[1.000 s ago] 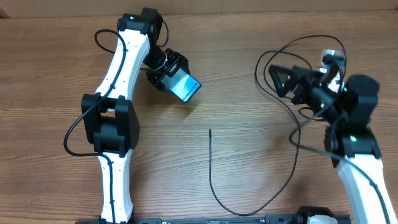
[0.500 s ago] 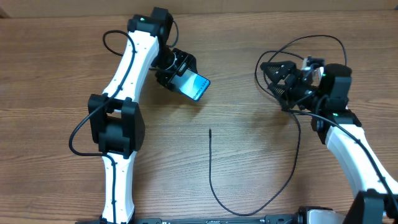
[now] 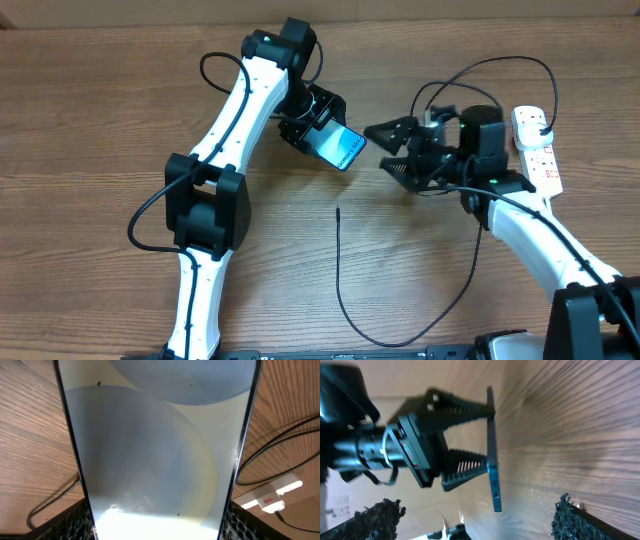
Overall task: Plug charger to phone and switch on socket
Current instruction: 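Close the right gripper on the phone's edge beside the left gripper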
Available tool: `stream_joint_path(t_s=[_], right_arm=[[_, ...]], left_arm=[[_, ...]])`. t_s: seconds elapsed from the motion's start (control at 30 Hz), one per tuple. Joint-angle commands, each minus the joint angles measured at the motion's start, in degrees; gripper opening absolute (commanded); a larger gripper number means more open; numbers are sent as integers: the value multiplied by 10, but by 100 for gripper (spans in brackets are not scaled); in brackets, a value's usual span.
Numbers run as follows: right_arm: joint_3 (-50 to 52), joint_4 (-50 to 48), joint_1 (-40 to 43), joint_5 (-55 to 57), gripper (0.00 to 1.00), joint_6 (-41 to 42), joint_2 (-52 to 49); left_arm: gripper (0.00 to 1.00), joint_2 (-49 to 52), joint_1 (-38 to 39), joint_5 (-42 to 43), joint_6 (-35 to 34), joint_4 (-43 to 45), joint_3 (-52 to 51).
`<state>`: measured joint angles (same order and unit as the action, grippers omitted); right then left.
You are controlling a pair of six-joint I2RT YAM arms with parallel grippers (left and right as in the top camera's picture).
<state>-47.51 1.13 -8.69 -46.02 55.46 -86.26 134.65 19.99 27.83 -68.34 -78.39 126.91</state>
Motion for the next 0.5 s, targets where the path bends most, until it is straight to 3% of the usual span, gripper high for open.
stream_joint_path(t_s=[0.0, 0.23, 0.47], right_arm=[[-8, 14, -37, 58, 100, -2, 1], [-8, 35, -74, 143, 100, -45, 1], [-8, 35, -78, 154, 100, -65, 1]], left_arm=[[4, -2, 8, 24, -12, -1, 18], [4, -2, 16, 30, -16, -14, 18], [4, -2, 37, 30, -55, -22, 18]])
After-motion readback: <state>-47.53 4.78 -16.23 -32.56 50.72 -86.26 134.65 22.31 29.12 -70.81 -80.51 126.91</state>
